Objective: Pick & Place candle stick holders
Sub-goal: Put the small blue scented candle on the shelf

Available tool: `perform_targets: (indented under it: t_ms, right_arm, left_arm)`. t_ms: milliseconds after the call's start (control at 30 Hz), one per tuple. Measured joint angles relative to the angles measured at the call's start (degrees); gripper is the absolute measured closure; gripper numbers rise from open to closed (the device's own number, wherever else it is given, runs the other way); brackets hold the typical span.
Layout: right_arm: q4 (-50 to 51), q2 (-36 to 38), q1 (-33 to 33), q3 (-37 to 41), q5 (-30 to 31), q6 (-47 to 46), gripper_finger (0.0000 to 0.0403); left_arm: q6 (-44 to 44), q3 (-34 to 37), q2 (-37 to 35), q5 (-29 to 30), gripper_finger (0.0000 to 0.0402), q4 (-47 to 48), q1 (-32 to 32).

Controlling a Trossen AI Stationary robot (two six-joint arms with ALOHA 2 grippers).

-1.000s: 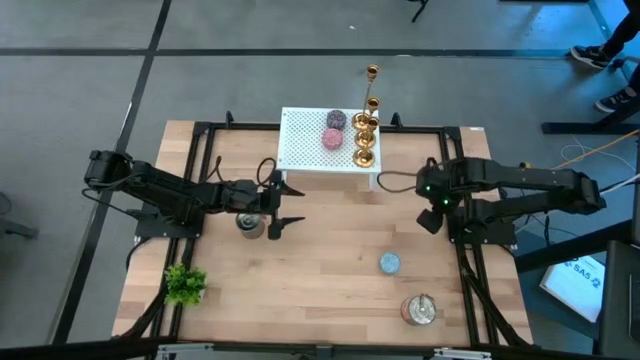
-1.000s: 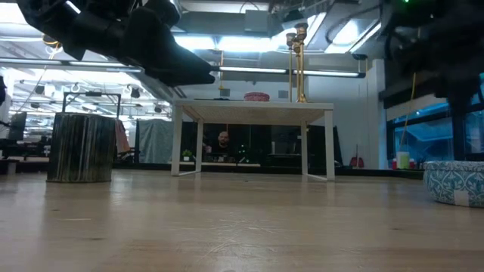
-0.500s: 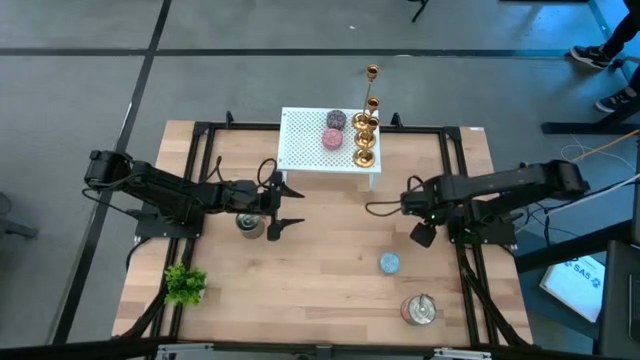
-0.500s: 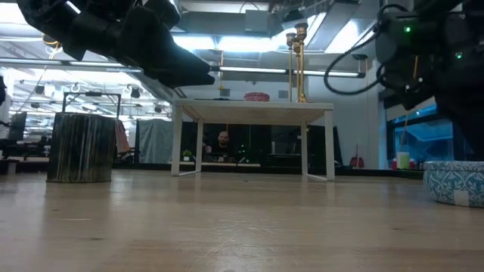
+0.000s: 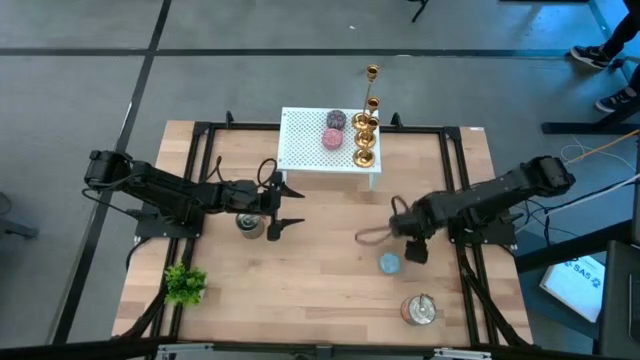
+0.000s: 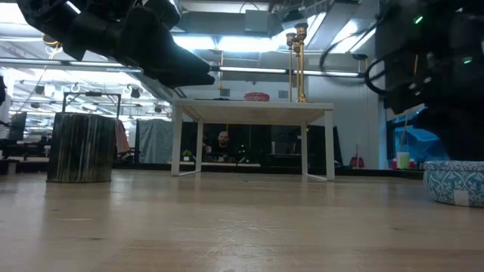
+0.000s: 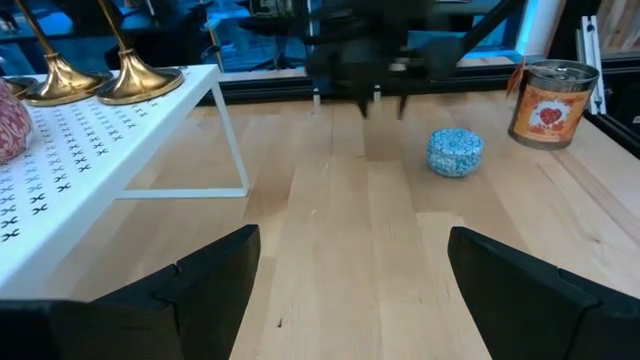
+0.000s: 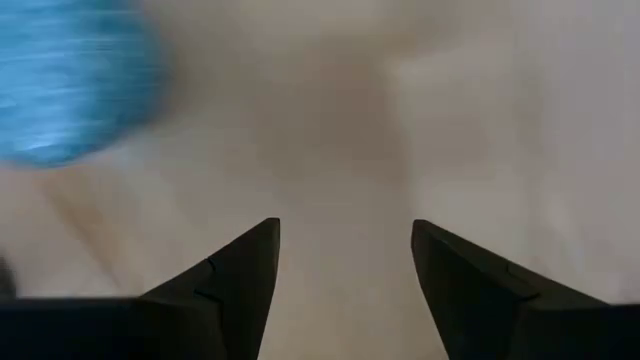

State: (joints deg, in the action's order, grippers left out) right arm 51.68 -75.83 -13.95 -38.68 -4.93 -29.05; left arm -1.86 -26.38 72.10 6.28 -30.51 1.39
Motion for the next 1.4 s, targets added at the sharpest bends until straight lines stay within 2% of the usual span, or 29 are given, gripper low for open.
perform_targets:
  t_ms: [133,267,467,633,767,1033,1400]
  right_arm:
    - [-6.93,-1.94,-6.78,0.0,1.16,1.63,0.0171]
    - [-9.77,-4.51,-10.78,-0.02,2.53,1.2,0.0171]
    - [-16.56,-9.58,-12.53,-0.15,3.19,0.71,0.0171]
    - [-17.57,-12.59,-13.03,-1.97,4.3,0.59,0.0171]
    - [-17.9,-13.83,-13.1,-5.3,8.17,2.17,0.0171]
    - [-32.31,-14.92,-9.41,-6.71,10.34,12.04,0.0171]
    - [-54.05,-24.68,1.62,-7.82,12.01,26.03,0.0171]
  left_arm:
    - [0.61,0.01,0.0,-0.1,0.0079,0.74,0.0]
    - [0.67,0.01,0.0,-1.7,0.0079,0.77,0.0]
    - [1.13,0.01,0.0,-3.01,0.008,0.77,0.01]
    - [1.13,0.01,0.0,-3.43,0.008,0.77,0.0]
    - [1.13,0.01,0.0,-3.41,0.008,0.77,0.02]
    - [1.15,0.01,0.0,-3.42,0.008,0.76,0.02]
    - [1.13,0.01,0.0,-3.4,0.008,0.7,0.0]
